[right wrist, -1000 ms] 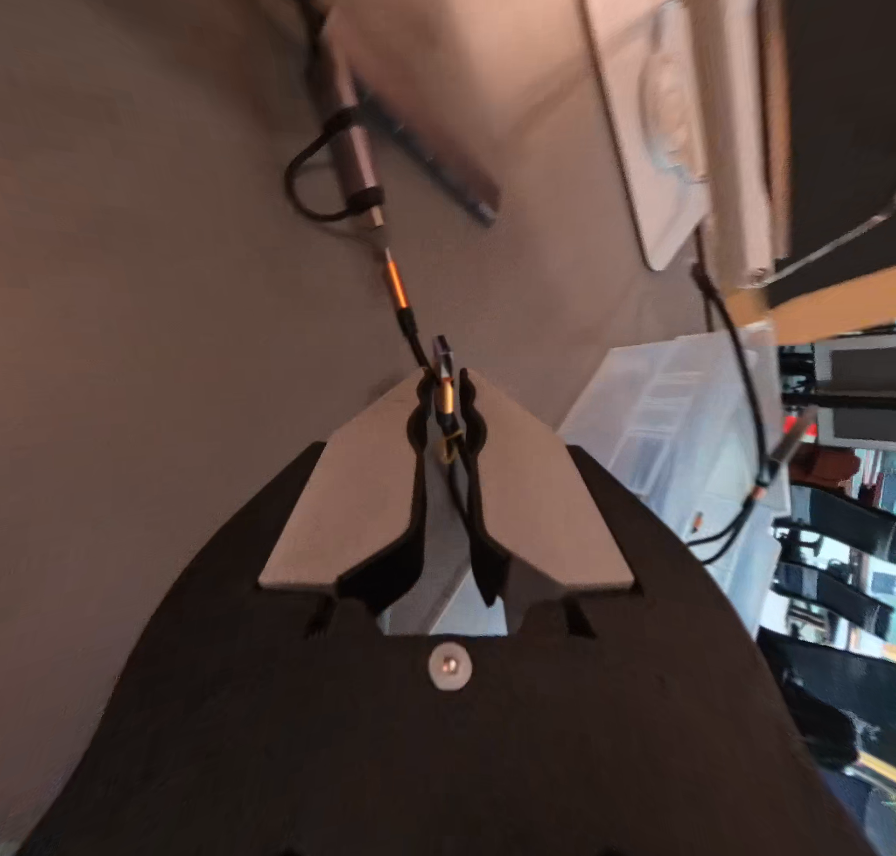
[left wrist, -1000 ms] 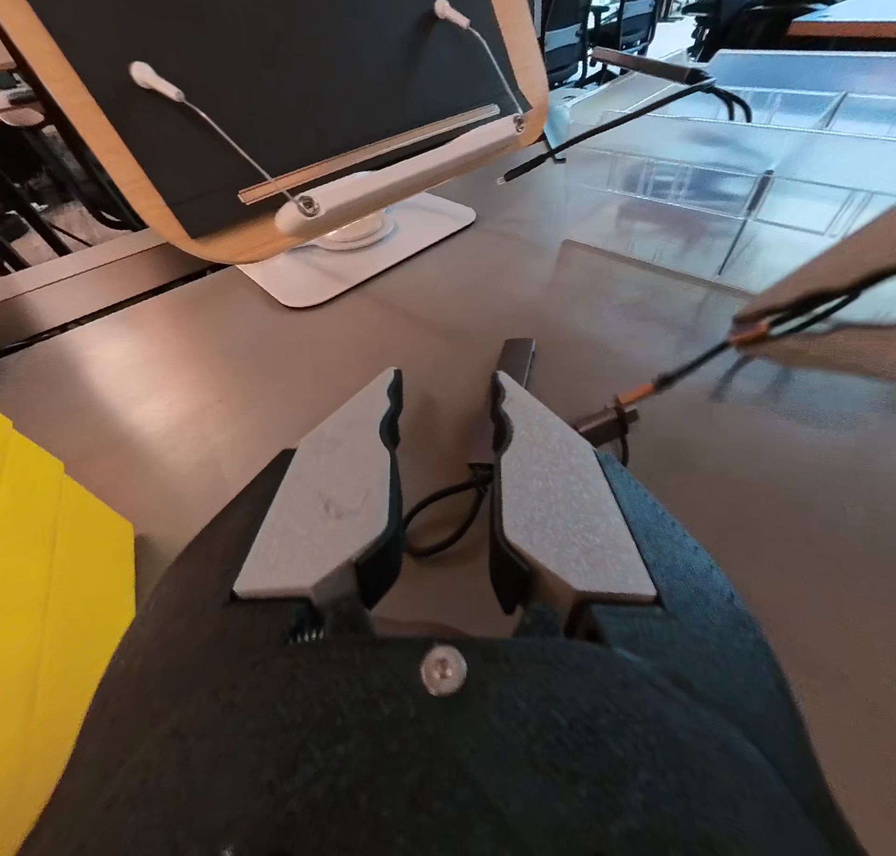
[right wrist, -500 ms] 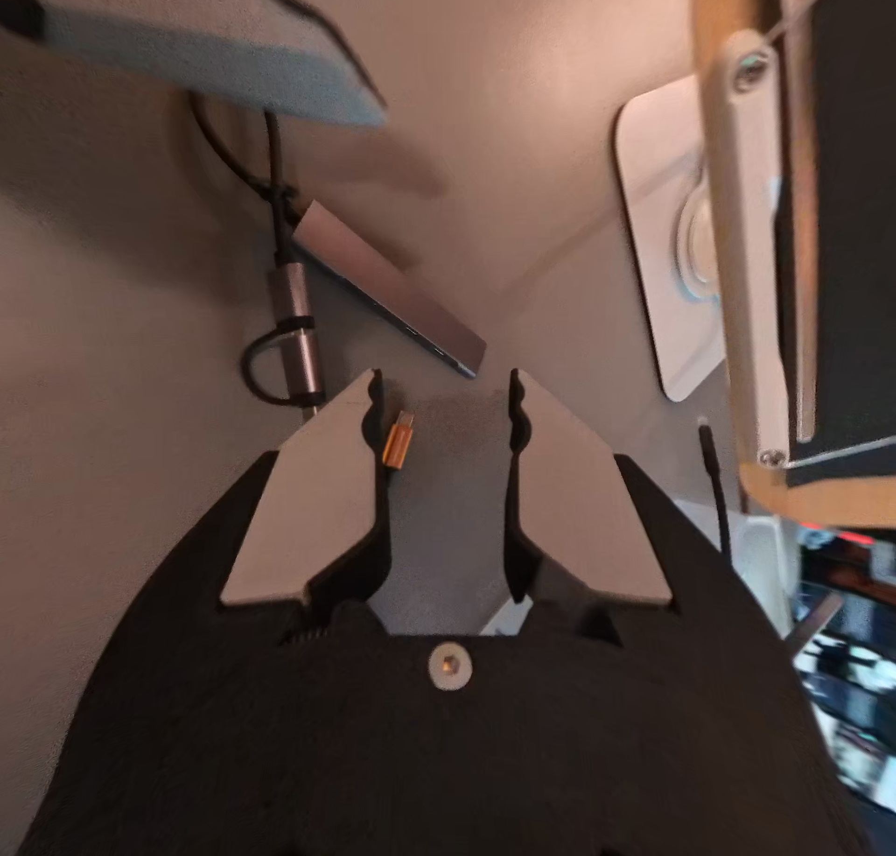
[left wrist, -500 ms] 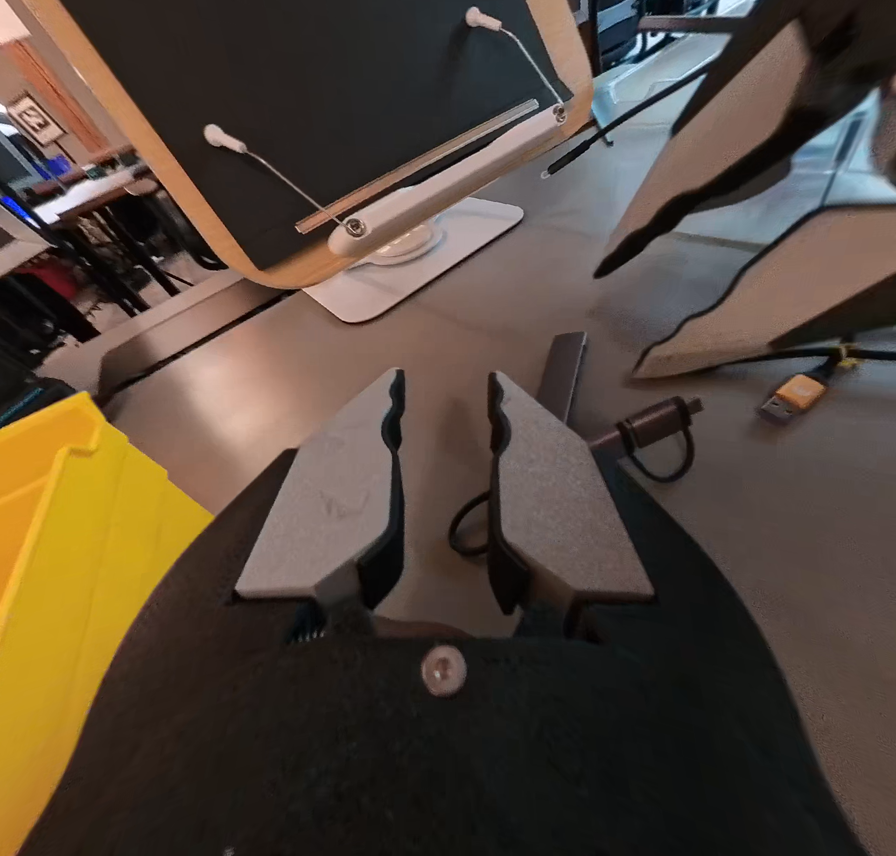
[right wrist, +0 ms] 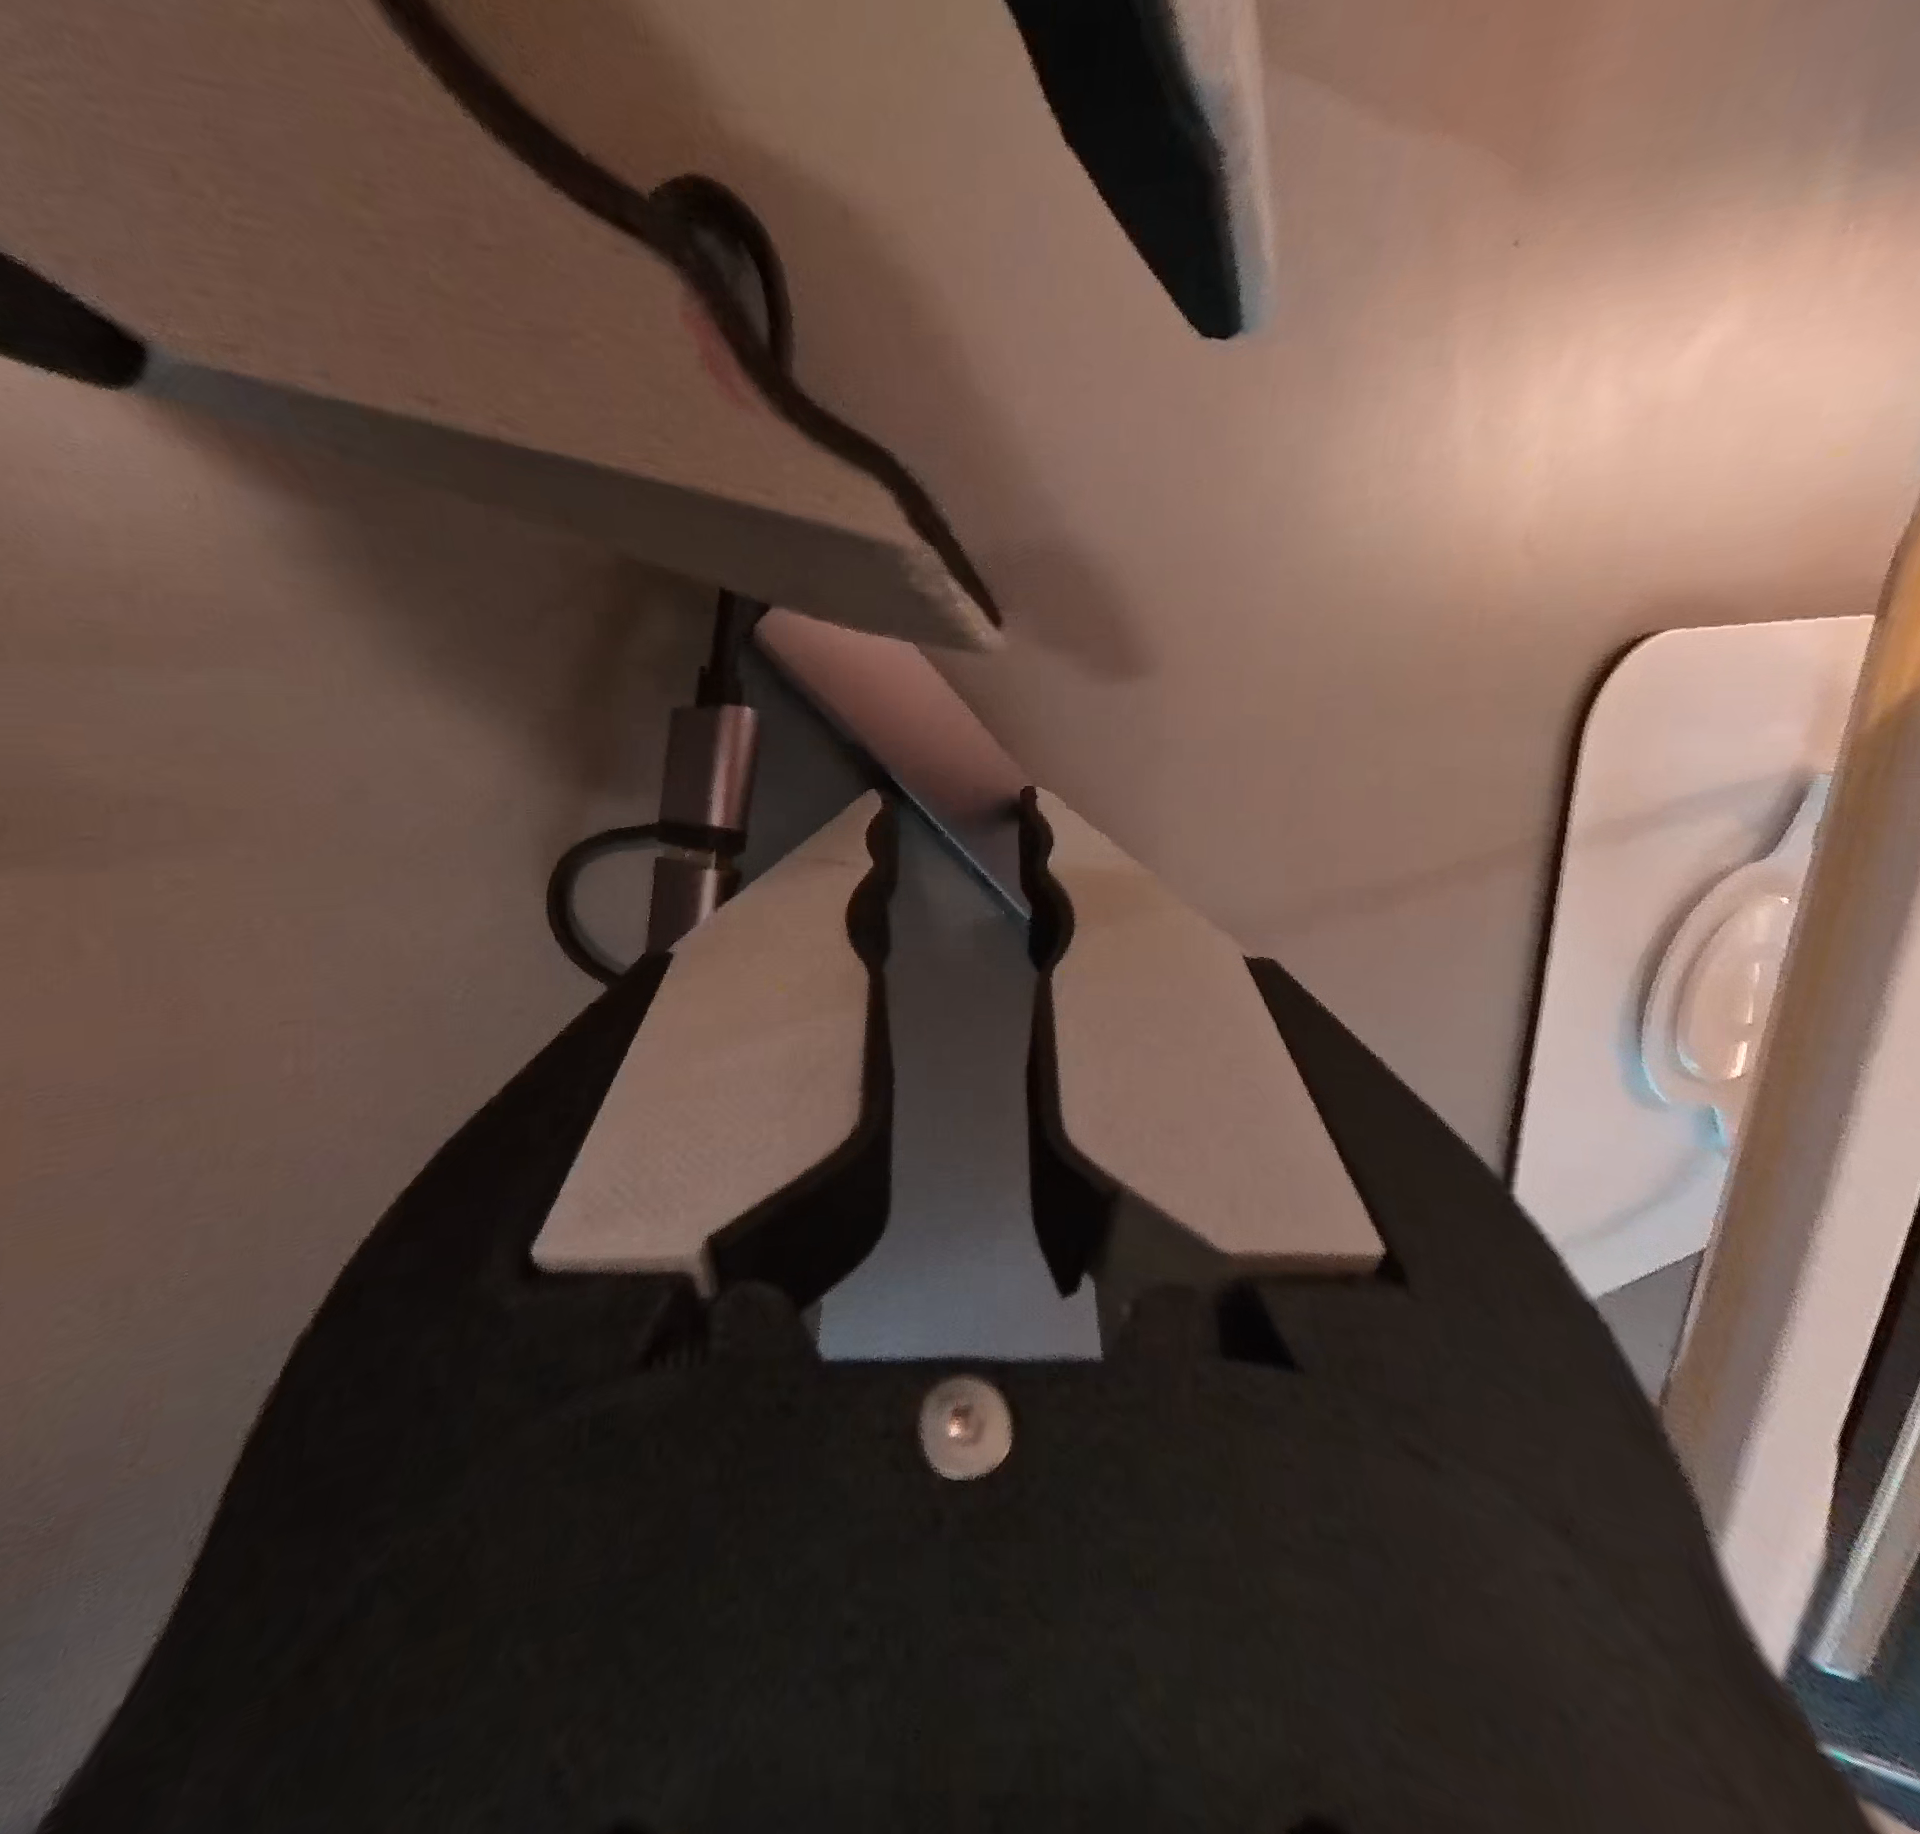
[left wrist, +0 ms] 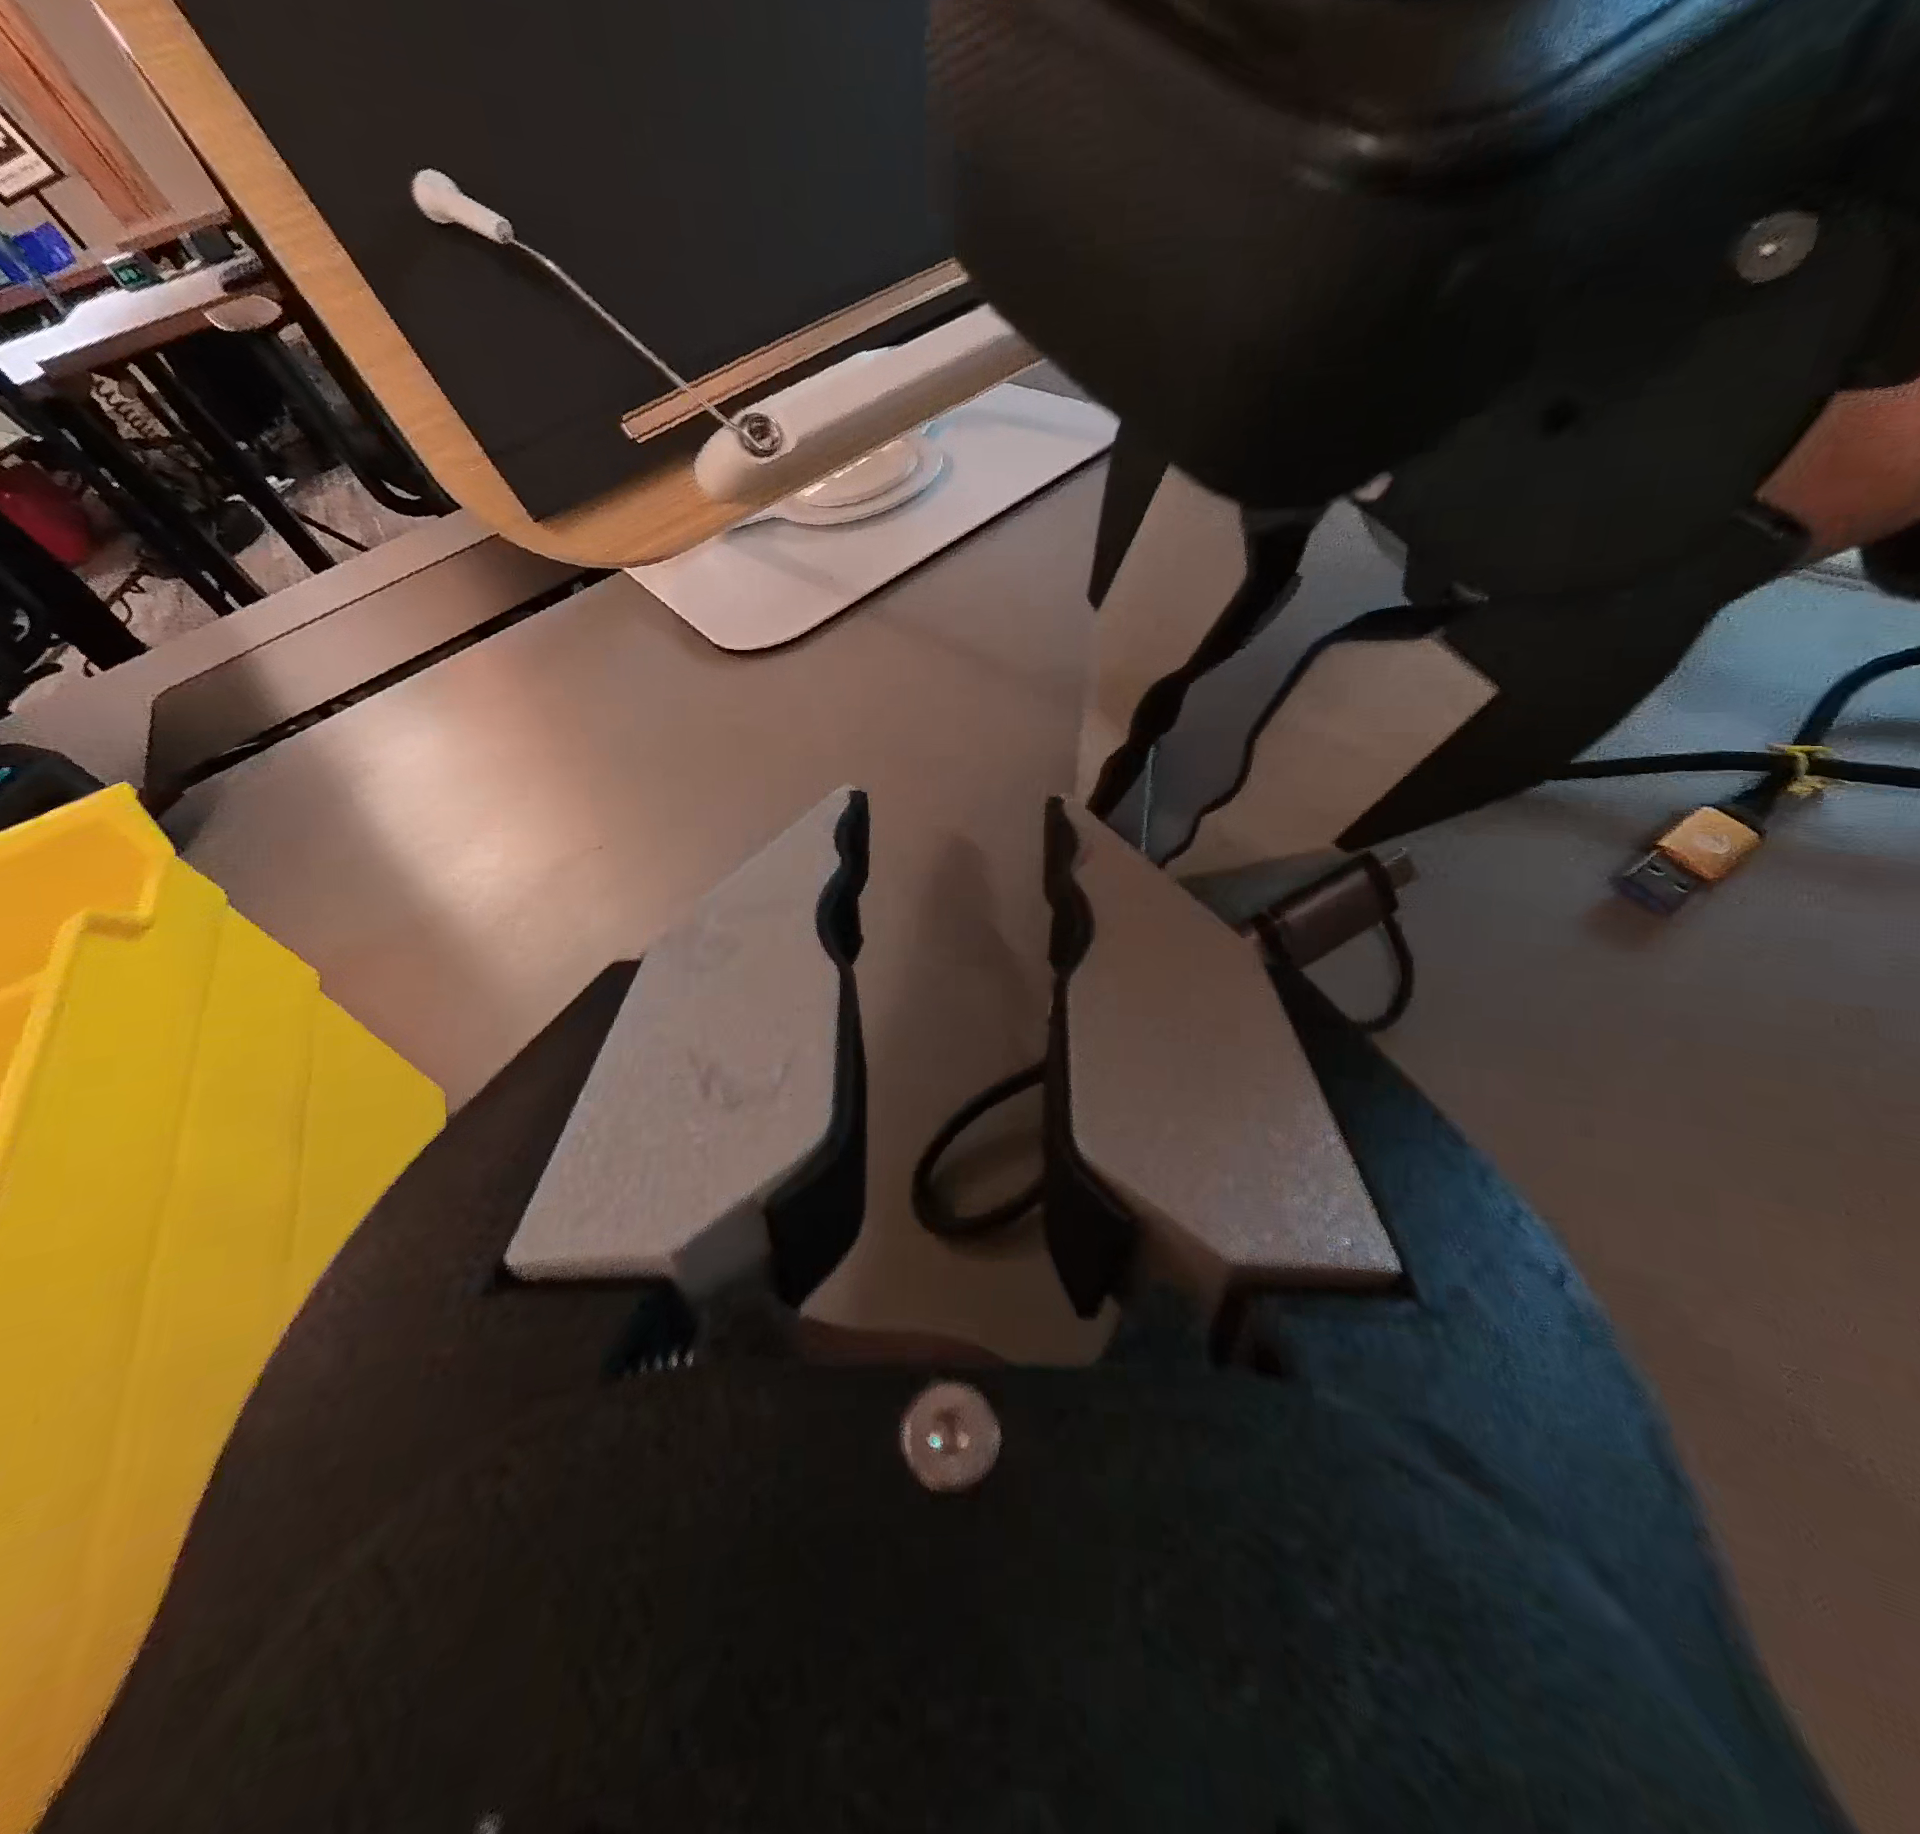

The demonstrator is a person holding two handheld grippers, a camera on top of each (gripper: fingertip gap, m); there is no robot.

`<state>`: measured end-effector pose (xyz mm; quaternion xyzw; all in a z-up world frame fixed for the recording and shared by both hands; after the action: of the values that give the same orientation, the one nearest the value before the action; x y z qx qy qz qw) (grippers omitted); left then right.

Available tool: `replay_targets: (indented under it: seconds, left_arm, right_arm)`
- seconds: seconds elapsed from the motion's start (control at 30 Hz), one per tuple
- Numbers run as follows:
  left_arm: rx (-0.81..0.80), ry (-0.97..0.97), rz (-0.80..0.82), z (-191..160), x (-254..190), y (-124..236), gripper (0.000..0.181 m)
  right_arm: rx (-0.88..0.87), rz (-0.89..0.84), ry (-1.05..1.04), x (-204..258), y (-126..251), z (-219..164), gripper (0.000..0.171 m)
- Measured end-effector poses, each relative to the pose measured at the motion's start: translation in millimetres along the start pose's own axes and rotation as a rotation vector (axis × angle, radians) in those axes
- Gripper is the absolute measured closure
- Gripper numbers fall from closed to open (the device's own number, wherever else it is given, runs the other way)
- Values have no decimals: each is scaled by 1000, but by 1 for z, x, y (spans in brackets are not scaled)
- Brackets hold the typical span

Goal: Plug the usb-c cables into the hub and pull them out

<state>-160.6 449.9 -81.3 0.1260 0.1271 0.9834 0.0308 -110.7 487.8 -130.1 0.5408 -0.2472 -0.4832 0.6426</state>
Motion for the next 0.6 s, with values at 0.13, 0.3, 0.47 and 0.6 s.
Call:
replay_targets:
  seconds: [0.13, 0.3, 0.47, 0.6]
  left_arm:
    - [-6, -30, 4, 1, -1, 1, 150]
    - [-44, -92, -2, 5, -5, 5, 149]
    - [-49, -223, -16, 1, -16, 6, 145]
    - [-44, -337, 1, -4, -21, 4, 137]
  right_arm:
    - [-65, -81, -98, -5, 6, -2, 162]
    - [-229, -69, -289, -5, 24, -14, 167]
    - [-301, -90, -377, -5, 33, -32, 167]
    - [-398, -75, -276, 11, 52, -25, 167]
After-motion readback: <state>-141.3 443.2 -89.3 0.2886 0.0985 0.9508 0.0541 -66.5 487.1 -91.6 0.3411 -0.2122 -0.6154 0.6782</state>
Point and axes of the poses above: each gripper's, where its closed fingertips meet, y back along the fingers, z out of its top, x = y × z across the jaws, the point moved 3 cm from there along y, back along the fingers, and after that the axes turned 9 degrees about z, right-handed, at the moved point
